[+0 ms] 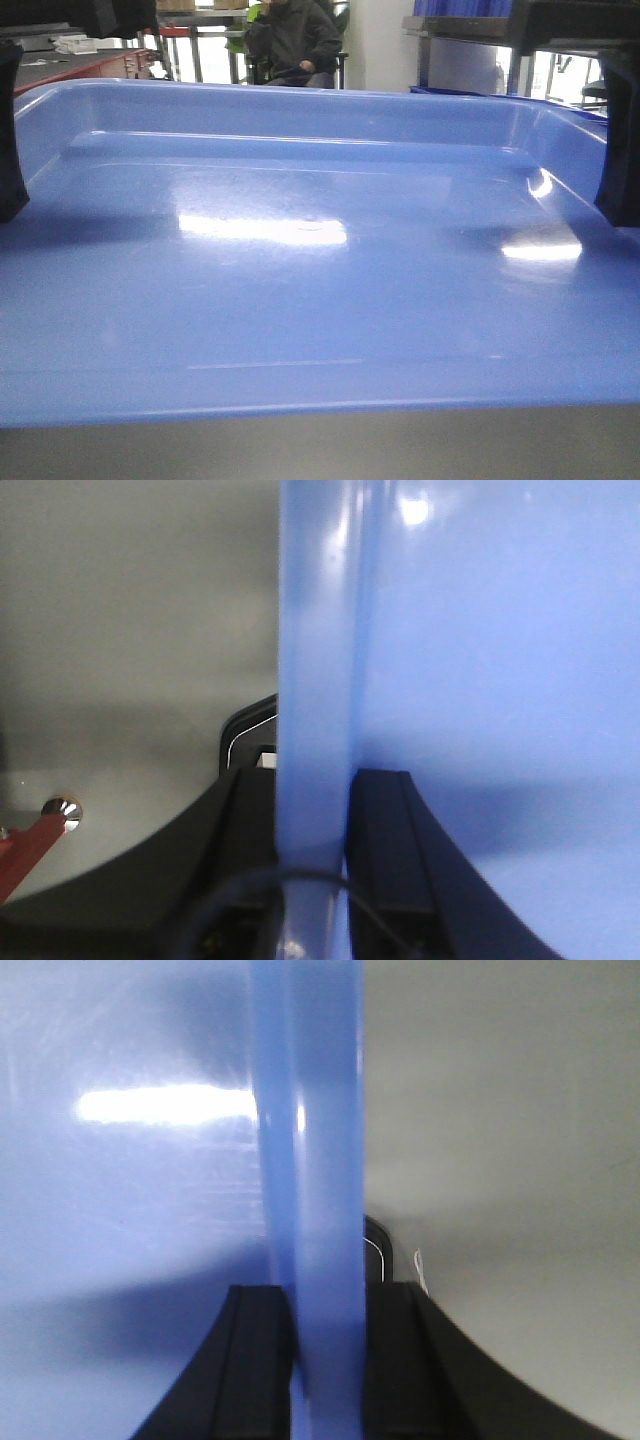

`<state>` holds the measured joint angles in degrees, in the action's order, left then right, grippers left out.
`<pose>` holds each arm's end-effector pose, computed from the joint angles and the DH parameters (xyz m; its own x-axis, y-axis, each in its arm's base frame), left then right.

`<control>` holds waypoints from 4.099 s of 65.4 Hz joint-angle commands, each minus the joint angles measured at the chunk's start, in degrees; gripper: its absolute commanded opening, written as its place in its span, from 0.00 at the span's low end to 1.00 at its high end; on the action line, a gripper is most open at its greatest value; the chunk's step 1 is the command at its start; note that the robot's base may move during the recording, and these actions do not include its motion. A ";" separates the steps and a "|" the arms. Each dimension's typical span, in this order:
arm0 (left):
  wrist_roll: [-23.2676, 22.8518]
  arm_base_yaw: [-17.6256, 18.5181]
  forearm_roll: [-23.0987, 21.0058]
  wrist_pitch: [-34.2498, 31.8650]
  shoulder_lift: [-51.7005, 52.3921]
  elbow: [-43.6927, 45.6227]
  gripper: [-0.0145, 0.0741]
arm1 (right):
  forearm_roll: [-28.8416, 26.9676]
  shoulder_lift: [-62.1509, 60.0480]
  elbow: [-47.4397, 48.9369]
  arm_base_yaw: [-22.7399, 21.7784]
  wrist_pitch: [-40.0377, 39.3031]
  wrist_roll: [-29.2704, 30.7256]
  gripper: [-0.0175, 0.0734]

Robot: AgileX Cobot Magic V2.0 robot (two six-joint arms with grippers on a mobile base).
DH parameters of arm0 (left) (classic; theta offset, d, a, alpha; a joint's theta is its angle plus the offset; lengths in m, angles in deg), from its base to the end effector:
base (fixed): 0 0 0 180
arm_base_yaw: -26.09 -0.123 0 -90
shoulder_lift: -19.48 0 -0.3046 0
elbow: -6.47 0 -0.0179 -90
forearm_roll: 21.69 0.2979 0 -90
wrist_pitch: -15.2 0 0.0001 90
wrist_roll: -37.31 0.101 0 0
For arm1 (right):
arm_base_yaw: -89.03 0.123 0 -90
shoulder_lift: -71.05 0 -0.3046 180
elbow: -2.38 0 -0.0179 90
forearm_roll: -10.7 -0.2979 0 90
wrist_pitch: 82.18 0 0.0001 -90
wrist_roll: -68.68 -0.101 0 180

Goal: Grab blue tray and place on right shelf
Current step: 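Hold the tray level with both grippers while driving to the shelf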

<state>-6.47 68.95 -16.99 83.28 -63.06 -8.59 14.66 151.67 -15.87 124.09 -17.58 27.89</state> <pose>0.2127 -0.1869 0.3058 -0.9722 -0.0084 -0.2339 0.0183 0.9936 -0.1116 0.2296 0.1535 0.2986 -0.9612 0.0943 -0.2592 0.0610 0.9892 0.1336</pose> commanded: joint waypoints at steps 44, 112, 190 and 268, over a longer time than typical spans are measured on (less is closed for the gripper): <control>-0.97 0.77 -4.70 -2.02 1.48 1.59 0.21 | -1.67 -1.73 1.70 0.37 -4.16 -0.74 0.37; -0.97 0.77 -5.35 -1.89 1.48 1.59 0.20 | -1.67 -1.73 1.70 0.37 -4.16 -0.74 0.37; -0.97 0.77 -5.35 -1.81 1.48 1.59 0.20 | -1.67 -1.68 1.70 0.31 -4.15 -0.74 0.37; -0.97 0.77 -5.35 -0.32 1.48 1.59 0.20 | -1.67 -1.68 1.70 0.31 -4.15 -0.74 0.37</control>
<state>-6.87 68.95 -18.79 84.49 -63.06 -8.73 14.77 151.67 -15.99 124.09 -17.33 27.99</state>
